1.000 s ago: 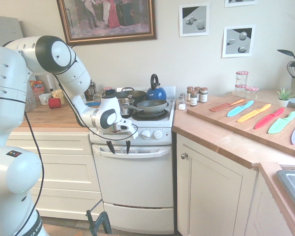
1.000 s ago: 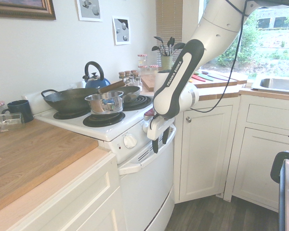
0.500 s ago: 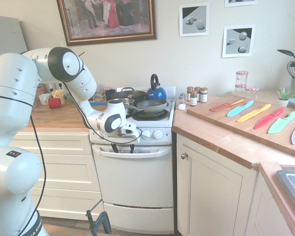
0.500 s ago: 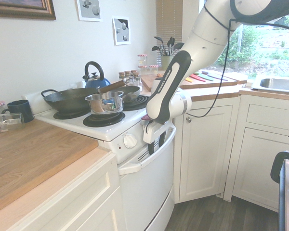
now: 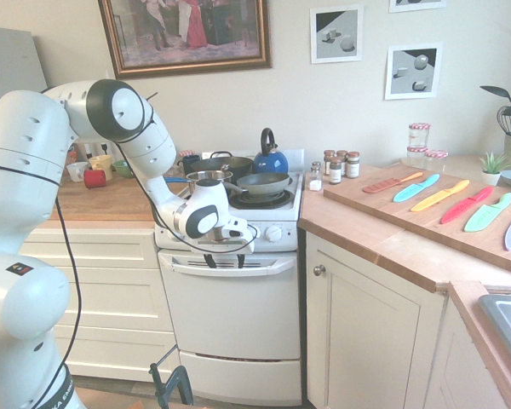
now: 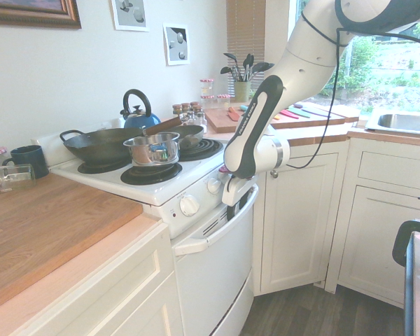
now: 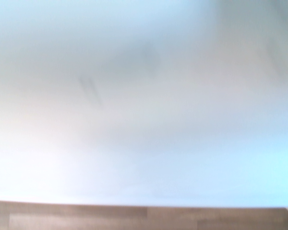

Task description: Open the oven

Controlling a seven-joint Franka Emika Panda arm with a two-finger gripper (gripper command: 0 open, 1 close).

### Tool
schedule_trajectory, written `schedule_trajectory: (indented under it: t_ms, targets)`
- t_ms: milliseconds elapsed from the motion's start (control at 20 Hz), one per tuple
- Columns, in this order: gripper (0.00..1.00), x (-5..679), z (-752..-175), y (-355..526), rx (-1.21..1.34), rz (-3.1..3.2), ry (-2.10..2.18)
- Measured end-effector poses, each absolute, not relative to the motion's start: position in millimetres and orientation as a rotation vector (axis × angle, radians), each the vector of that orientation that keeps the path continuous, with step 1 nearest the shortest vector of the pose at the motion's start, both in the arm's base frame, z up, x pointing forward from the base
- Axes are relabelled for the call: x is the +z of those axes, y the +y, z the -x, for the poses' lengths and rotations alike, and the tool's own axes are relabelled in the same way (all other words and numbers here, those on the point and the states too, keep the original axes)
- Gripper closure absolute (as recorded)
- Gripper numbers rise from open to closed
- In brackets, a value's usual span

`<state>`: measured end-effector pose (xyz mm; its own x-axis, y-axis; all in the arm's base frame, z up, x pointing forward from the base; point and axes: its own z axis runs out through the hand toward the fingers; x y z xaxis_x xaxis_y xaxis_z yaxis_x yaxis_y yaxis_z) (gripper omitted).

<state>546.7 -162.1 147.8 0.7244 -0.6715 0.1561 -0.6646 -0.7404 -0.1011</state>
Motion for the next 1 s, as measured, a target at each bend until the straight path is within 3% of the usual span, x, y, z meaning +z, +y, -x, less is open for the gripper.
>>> schedule_trajectory:
  t_ms: [250, 750, 1000]
  targets:
    - [0.0, 125.0, -478.4, -180.3, -0.141, 2.898, 1.132]
    - [0.0, 121.1, -415.9, -215.2, -0.098, 2.872, 1.177]
    - [0.0, 174.4, -406.2, -207.0, -0.124, 2.9, 1.092]
